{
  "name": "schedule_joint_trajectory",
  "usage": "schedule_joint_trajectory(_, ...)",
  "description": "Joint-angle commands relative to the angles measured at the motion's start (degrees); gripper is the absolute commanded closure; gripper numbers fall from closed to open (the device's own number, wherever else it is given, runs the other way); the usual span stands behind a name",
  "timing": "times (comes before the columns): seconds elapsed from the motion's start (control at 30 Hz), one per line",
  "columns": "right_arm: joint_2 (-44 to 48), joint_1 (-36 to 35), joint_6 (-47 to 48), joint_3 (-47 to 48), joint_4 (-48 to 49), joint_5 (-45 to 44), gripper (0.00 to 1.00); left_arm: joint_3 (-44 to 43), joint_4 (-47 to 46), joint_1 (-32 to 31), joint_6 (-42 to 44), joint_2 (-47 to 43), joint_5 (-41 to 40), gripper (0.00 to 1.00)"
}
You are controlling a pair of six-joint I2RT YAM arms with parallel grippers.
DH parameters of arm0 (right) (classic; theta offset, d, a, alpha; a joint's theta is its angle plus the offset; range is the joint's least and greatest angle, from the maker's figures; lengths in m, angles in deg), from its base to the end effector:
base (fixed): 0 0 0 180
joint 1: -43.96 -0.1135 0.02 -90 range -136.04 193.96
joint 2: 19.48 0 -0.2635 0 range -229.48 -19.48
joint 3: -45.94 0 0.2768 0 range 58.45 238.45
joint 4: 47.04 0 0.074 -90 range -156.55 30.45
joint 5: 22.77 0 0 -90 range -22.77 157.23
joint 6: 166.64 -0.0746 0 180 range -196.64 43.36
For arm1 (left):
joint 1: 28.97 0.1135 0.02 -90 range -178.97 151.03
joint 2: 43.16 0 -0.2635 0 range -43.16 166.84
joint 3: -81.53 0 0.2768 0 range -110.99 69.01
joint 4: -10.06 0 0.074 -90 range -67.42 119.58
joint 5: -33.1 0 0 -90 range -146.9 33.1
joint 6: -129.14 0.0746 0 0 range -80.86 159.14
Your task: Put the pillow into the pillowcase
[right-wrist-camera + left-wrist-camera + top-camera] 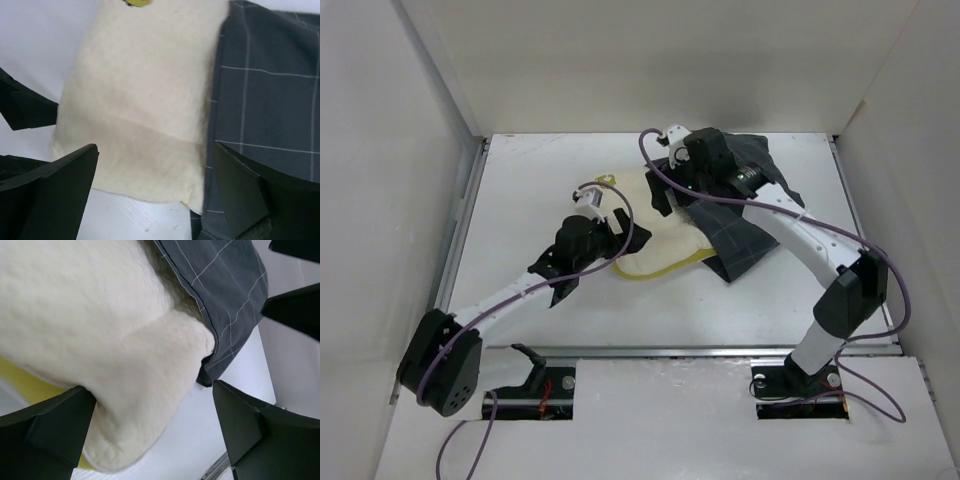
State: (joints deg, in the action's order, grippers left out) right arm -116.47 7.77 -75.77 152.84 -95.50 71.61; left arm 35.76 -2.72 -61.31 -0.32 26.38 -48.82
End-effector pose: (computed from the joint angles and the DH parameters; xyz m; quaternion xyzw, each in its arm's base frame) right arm 0.3524 0.2649 0.3302 -0.3018 0.8483 0.1644 0.4029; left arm 0.2701 -0.1834 0.2206 -0.0031 0.7709 -0.4161 0.4821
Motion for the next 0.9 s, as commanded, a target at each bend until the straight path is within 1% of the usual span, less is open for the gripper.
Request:
schedule_joint_trajectory(0.0,-0.73,-3.09,1.07,0.35,1.41,-0.77,0.00,-4.36,6.09,-0.53,0.88,-6.24,-2.44,0.00)
schedule_joint_trajectory(0.03,-1.79,-5.28,1.07,1.49,0.88,-1.56,0.00,-4.36,8.05,-0.53,0.88,-7.82,-4.10,0.00)
schedule_joint_trajectory(0.07,-4.58,-6.34,1.07,2.20,0.35,-1.57,0.00,-4.36,10.16,-0.53,0.27,-11.93,-8.99,0.00)
schedule_joint_trajectory(0.1,-6.09,-7.49,1.07,2.99,0.35,-1.57,0.00,-3.84,15.49,-0.53,-0.69,-14.23,-12.09,0.00)
schedule_joint_trajectory(0.13,-7.85,-9.32,1.07,5.26,-1.31,-2.79,0.00,-3.31,18.59,-0.53,-2.88,-16.69,-14.99,0.00)
schedule_joint_trajectory(0.17,-11.26,-10.13,1.07,6.32,-1.32,-3.41,0.00,-3.31,21.93,-0.53,-4.81,-19.24,-21.89,0.00)
schedule_joint_trajectory(0.2,-13.03,-10.74,0.55,7.64,-1.93,-4.11,0.00,-3.31,25.35,-1.06,-6.40,-24.66,-24.92,0.00)
schedule_joint_trajectory(0.23,-14.79,-11.36,0.54,8.96,-1.94,-5.77,0.00,-2.61,30.69,-1.06,-7.55,-27.41,-27.30,0.00)
schedule_joint_trajectory(0.27,-16.55,-12.06,-0.33,11.23,-1.94,-6.83,0.00,-2.60,33.53,-1.06,-9.21,-29.96,-29.85,0.00)
schedule_joint_trajectory(0.3,-20.39,-12.07,-1.38,12.73,-2.55,-8.06,0.00,-2.60,35.74,-1.06,-11.40,-34.86,-33.44,0.00)
schedule_joint_trajectory(0.33,-22.43,-12.07,-2.09,14.14,-3.16,-9.47,0.00,-1.99,38.80,-1.06,-11.43,-36.91,-34.35,0.00)
schedule_joint_trajectory(0.37,-26.11,-12.07,-2.09,15.98,-3.86,-11.48,0.00,-1.99,40.31,-1.06,-13.34,-40.32,-36.18,0.00)
schedule_joint_trajectory(0.4,-27.80,-12.07,-2.09,16.00,-3.87,-11.50,0.00,-1.99,41.55,-1.06,-13.36,-40.36,-36.90,0.00)
schedule_joint_trajectory(0.43,-29.38,-12.07,-2.09,16.78,-3.87,-12.11,0.00,-1.47,42.52,-1.06,-14.14,-42.88,-36.90,0.00)
schedule_joint_trajectory(0.47,-30.70,-12.07,-2.09,16.79,-3.87,-12.12,0.04,-1.46,43.92,-1.06,-14.15,-43.78,-37.43,0.00)
schedule_joint_trajectory(0.5,-31.67,-12.07,-1.22,17.31,-3.87,-12.12,0.54,-1.46,43.93,-1.06,-14.15,-44.48,-37.43,0.00)
schedule_joint_trajectory(0.53,-31.68,-12.07,-2.17,17.32,-3.87,-12.90,0.98,-1.46,44.45,-1.06,-14.76,-45.10,-37.43,0.00)
schedule_joint_trajectory(0.6,-27.66,-12.07,-2.18,13.92,-1.07,-18.85,1.00,-1.46,44.46,-1.06,-14.77,-45.10,-37.43,0.00)
schedule_joint_trajectory(0.63,-24.77,-12.07,-0.96,12.76,2.07,-20.36,1.00,-1.46,44.46,-1.06,-14.16,-45.10,-37.43,0.00)
schedule_joint_trajectory(0.67,-18.39,-11.28,-0.95,11.97,3.58,-21.68,1.00,-1.46,43.59,-1.06,-13.45,-43.45,-36.82,0.00)
schedule_joint_trajectory(0.73,-12.46,-7.60,-0.34,13.18,4.57,-20.30,1.00,-1.46,40.08,-1.06,-10.56,-41.25,-35.07,0.00)
schedule_joint_trajectory(0.77,-7.65,-5.85,-0.34,14.32,4.57,-18.64,1.00,-1.46,39.02,-1.06,-10.55,-38.19,-33.41,0.00)
schedule_joint_trajectory(0.83,-3.75,-1.46,-0.34,17.39,5.09,-16.69,1.00,-1.46,34.28,-1.06,-8.19,-34.66,-31.12,0.00)
schedule_joint_trajectory(0.87,-0.86,-0.04,-0.34,18.36,5.09,-15.82,1.00,-1.46,32.44,-1.06,-8.17,-32.73,-28.67,0.00)
